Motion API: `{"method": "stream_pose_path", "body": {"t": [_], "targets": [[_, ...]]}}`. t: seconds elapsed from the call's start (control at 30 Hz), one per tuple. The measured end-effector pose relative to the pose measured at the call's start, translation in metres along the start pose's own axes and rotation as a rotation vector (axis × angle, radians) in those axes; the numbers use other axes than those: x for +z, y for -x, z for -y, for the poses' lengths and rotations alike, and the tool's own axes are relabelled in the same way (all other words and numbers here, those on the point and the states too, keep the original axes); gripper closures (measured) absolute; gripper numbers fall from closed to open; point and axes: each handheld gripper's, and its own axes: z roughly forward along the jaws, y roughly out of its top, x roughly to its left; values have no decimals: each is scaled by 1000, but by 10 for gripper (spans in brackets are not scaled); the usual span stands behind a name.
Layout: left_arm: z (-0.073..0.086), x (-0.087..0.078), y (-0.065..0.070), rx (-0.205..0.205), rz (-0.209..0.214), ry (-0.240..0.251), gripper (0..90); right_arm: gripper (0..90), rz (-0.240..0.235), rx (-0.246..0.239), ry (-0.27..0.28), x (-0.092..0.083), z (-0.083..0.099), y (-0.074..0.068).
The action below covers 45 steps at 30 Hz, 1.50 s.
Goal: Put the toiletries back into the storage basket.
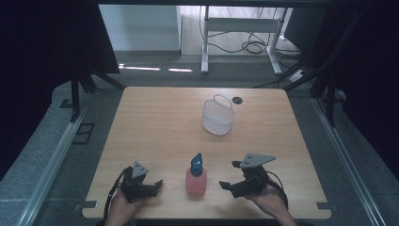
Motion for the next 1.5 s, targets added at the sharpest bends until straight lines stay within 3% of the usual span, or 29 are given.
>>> {"method": "stream_pose_path", "body": {"t": [0.47,1.17,1.5], "targets": [[0,0,0,-3,0,2,112,191,-51,-57,7,11,-17,-13],[0,0,0,-1,2,-1,112,399,-124,-103,29,29,-44,-27],[0,0,0,-1,2,-1,112,442,-149,-119,22,41,-55,-32]]}}
